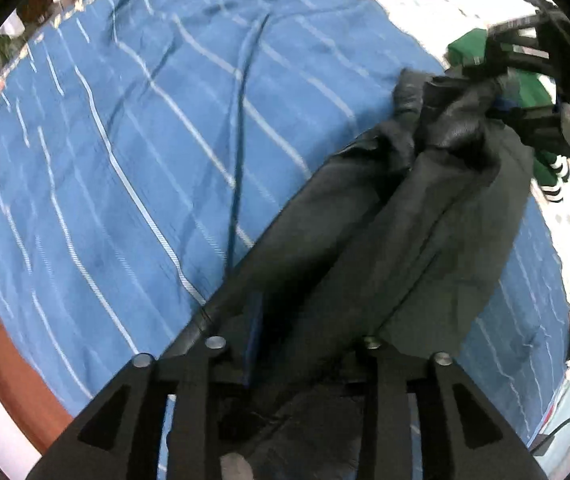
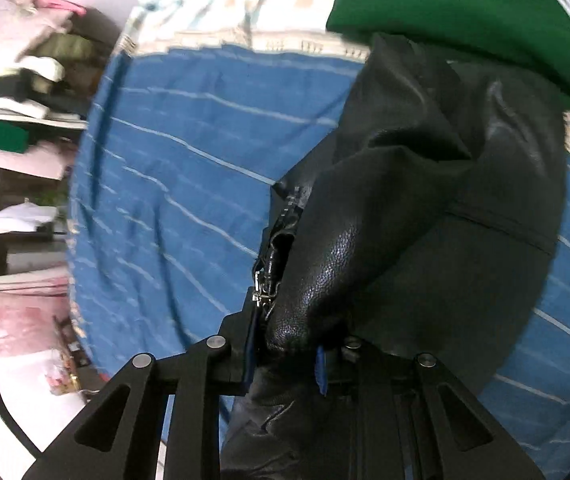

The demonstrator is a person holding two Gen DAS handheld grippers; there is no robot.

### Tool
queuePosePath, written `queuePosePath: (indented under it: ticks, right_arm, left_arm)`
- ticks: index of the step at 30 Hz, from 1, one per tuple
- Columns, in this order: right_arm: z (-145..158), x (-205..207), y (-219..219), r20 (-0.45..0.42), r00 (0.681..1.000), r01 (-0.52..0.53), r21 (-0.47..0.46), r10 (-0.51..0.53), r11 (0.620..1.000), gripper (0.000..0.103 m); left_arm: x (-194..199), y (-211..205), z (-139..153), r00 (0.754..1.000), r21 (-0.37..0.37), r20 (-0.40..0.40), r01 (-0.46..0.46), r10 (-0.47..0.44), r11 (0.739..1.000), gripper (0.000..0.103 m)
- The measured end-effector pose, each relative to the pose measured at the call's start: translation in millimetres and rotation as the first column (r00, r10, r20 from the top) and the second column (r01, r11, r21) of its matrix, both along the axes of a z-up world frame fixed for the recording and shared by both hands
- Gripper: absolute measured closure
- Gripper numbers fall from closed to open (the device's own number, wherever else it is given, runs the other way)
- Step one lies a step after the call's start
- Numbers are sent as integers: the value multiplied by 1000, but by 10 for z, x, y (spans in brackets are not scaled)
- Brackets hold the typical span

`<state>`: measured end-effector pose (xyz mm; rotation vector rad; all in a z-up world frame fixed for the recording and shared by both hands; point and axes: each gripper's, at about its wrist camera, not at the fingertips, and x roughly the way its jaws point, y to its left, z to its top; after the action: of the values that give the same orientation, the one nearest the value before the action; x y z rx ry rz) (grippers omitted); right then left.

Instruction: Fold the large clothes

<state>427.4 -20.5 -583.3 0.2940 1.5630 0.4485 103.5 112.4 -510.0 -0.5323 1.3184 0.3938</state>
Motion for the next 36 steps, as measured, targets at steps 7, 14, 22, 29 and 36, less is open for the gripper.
queuePosePath:
  ticks: [7,14,22,29,36]
  right_arm:
    - [-173,223,-49,-107,993,-21,256,50,967,34]
    - [-137,323,-1660,-30,993,116,127,-114,985,34]
    - [-1113,633,-2202,-110,987,145,321,-115,936,35]
    - [-1241,812,-1809,-73,994,103,435,-79,895,76]
    - [-841,220,-2430,-106,946,320,465,-308,825,86]
  left_arm:
    - [-122,158,63,998,25,-3,-65,65,998,7]
    - [-176,234,-471,981,83,-125,-139,149,987,0]
    - [-206,159,-508,979,119,-108,-161,174,980,0]
    - [-16,-89,-418,987,174,-119,-87,109,981,0]
    - [165,-64,-44,989,227,-122,-54,83,972,0]
